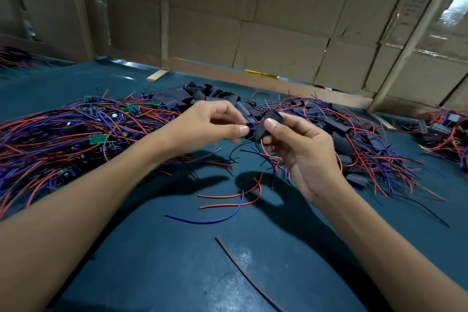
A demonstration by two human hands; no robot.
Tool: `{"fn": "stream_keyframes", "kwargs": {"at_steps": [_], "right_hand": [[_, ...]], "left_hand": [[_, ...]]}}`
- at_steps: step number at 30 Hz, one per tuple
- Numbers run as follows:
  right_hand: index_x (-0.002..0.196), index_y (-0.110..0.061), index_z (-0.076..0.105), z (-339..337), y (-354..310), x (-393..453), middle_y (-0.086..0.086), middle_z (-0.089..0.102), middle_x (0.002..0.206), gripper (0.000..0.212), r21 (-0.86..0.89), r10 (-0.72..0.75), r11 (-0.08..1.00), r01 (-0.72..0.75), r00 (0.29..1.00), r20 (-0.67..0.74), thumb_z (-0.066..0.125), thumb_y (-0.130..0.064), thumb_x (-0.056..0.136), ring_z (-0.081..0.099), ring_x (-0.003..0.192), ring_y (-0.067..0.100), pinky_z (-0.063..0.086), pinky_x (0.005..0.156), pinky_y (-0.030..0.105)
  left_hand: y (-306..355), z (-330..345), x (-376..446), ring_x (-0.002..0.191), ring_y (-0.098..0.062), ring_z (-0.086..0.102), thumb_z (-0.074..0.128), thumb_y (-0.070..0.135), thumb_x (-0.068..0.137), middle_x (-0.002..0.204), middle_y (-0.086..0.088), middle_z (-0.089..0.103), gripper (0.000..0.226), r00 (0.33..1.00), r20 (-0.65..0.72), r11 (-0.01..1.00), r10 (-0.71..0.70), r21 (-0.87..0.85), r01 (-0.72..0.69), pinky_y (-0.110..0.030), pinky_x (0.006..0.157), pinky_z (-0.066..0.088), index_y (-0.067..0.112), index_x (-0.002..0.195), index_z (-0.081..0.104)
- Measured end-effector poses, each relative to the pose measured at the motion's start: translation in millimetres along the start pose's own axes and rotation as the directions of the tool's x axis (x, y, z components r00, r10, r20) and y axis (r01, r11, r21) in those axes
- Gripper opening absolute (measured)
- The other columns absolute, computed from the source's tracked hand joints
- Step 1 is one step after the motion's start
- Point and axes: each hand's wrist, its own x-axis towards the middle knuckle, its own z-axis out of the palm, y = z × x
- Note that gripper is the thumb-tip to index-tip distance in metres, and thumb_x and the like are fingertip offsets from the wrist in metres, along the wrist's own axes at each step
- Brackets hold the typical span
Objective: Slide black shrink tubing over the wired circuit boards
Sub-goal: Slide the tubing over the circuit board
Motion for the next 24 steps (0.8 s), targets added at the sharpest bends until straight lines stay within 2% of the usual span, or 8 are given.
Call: {"fn": "stream_keyframes", "kwargs": {"at_steps": [1, 3, 4, 7, 11, 16, 20, 24], "right_hand": [[0.113, 0.008, 0.065, -1.3, -2.1, 1.1, 0.019, 0.062, 0.087, 0.047, -0.001, -0.009, 1.0, 0.009, 0.999, -0.042, 0.079, -0.01, 0.071, 0.065, 0.062, 0.018, 0.052, 0.059, 0.025], [0.104, 0.0, 0.066, -5.9, -5.5, 3.0, 0.013, 0.066, 0.082, 0.037, -0.002, -0.016, 1.0, 0.016, 0.995, -0.095, 0.08, -0.011, 0.071, 0.066, 0.062, 0.018, 0.052, 0.058, 0.024], [0.101, -0.002, 0.067, -7.8, -6.3, 3.3, 0.013, 0.067, 0.082, 0.033, -0.001, -0.012, 1.0, 0.012, 0.994, -0.108, 0.08, -0.011, 0.072, 0.066, 0.061, 0.018, 0.052, 0.059, 0.025], [0.107, 0.005, 0.068, -7.9, -3.8, 1.9, 0.016, 0.068, 0.086, 0.037, -0.006, 0.009, 1.0, -0.009, 0.993, -0.115, 0.079, -0.009, 0.074, 0.066, 0.062, 0.018, 0.056, 0.063, 0.028], [0.11, 0.006, 0.066, -2.4, 0.1, -1.0, 0.018, 0.068, 0.088, 0.045, 0.036, 0.057, 0.998, -0.054, 0.994, -0.09, 0.08, -0.01, 0.071, 0.068, 0.062, 0.02, 0.059, 0.066, 0.029], [0.099, -0.002, 0.066, -3.7, -2.3, -1.2, 0.012, 0.071, 0.078, 0.032, 0.134, 0.113, 0.986, -0.099, 0.989, -0.099, 0.08, -0.01, 0.071, 0.069, 0.062, 0.019, 0.062, 0.071, 0.033], [0.099, -0.002, 0.065, -3.2, -5.5, -0.2, 0.009, 0.073, 0.077, 0.029, 0.186, 0.122, 0.977, -0.101, 0.986, -0.109, 0.078, -0.009, 0.073, 0.071, 0.065, 0.019, 0.063, 0.077, 0.035], [0.094, -0.004, 0.063, -1.6, -6.5, 1.0, 0.004, 0.07, 0.07, 0.027, 0.236, 0.125, 0.967, -0.092, 0.984, -0.128, 0.078, -0.009, 0.072, 0.071, 0.062, 0.018, 0.062, 0.072, 0.033]], "left_hand": [[-5.8, -6.8, 0.7, 0.089, -0.017, 0.07, 0.077, 0.032, 0.087, 0.091, 0.002, 0.074, 0.021, 0.999, 0.023, 0.962, -0.026, 0.271, 0.019, -0.019, 0.074, 0.05, 0.016, 0.097, 0.069], [-15.8, -17.9, 0.4, 0.088, -0.012, 0.063, 0.074, 0.052, 0.084, 0.089, 0.01, 0.067, 0.031, 0.981, 0.086, 0.726, -0.175, 0.685, 0.069, -0.021, 0.072, 0.045, 0.024, 0.095, 0.067], [-17.6, -21.6, -0.2, 0.085, -0.008, 0.061, 0.072, 0.058, 0.083, 0.087, 0.012, 0.066, 0.034, 0.961, 0.084, 0.657, -0.263, 0.745, 0.115, -0.024, 0.071, 0.044, 0.026, 0.093, 0.066], [-17.3, -26.5, 1.3, 0.078, -0.005, 0.062, 0.072, 0.051, 0.086, 0.074, 0.016, 0.067, 0.025, 0.945, 0.066, 0.657, -0.32, 0.735, 0.171, -0.021, 0.063, 0.042, 0.026, 0.083, 0.07], [-12.4, -21.6, 0.9, 0.087, -0.015, 0.063, 0.06, 0.041, 0.094, 0.083, 0.008, 0.073, 0.025, 0.943, 0.105, 0.55, -0.316, 0.83, 0.091, -0.033, 0.081, 0.035, 0.02, 0.09, 0.072], [-5.3, -12.4, 0.4, 0.08, -0.006, 0.062, 0.058, 0.034, 0.097, 0.085, 0.007, 0.07, 0.016, 0.983, 0.093, 0.718, -0.155, 0.694, 0.048, -0.025, 0.067, 0.044, 0.02, 0.093, 0.066], [3.3, 3.7, 1.3, 0.07, 0.0, 0.064, 0.064, 0.019, 0.098, 0.076, 0.006, 0.072, 0.008, 0.998, 0.0, 0.96, 0.057, 0.275, -0.055, -0.017, 0.07, 0.046, 0.013, 0.101, 0.069], [8.4, 18.4, 1.7, 0.068, -0.009, 0.062, 0.066, 0.009, 0.096, 0.075, -0.003, 0.071, 0.013, 0.988, -0.063, 0.987, 0.144, 0.077, -0.139, -0.03, 0.068, 0.055, 0.011, 0.107, 0.071]]}}
